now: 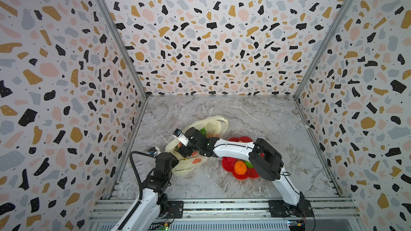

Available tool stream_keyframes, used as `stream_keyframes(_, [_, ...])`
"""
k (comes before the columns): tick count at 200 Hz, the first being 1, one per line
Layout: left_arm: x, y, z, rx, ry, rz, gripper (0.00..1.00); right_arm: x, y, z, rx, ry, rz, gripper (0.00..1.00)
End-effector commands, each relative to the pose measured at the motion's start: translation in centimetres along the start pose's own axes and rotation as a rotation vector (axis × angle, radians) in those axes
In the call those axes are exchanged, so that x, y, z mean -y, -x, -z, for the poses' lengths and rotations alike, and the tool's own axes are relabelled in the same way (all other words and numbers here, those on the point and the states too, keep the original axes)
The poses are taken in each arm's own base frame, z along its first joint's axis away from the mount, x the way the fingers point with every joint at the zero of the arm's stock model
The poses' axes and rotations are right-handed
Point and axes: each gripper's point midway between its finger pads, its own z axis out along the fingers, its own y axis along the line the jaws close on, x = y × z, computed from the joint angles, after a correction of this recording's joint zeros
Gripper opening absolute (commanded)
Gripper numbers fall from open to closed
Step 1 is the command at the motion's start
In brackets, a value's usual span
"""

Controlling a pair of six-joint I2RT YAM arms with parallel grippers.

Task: Take fruits out of the plastic bag
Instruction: Pick up the fruit from the plastic bag.

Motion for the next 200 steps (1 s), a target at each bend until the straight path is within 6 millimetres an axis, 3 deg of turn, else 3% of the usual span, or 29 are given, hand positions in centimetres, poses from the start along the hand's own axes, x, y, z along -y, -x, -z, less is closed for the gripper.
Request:
stream_keyframes(1, [0.7, 0.4, 0.0, 0.01, -0.029, -0.006, 0.0, 0.3, 0.9, -0.1, 0.02, 0.077, 0.122, 0.83])
stream_keyframes(59, [1.2, 1.6, -0.1, 0.016, -0.019, -0.054, 0.0, -0.6, 1.1, -2.4, 0.01, 0.152, 0.205, 0.86])
stream_keyframes(91, [1.4, 1.8, -0.1, 0.017, -0.024, -0.059, 0.0, -2.3, 0.7, -3.0, 0.008, 0.168, 0.232, 0.86])
stream_keyframes(124, [1.4, 1.8, -0.1, 0.013, -0.023, -0.059, 0.0, -1.7, 0.2, -3.9, -0.013, 0.081, 0.248, 0.87])
stream_keyframes(200, [1.6, 1.8, -0.1, 0.006, -0.032, -0.055, 0.0, -2.8, 1.4, -2.1, 0.057, -0.042, 0.351, 0.74])
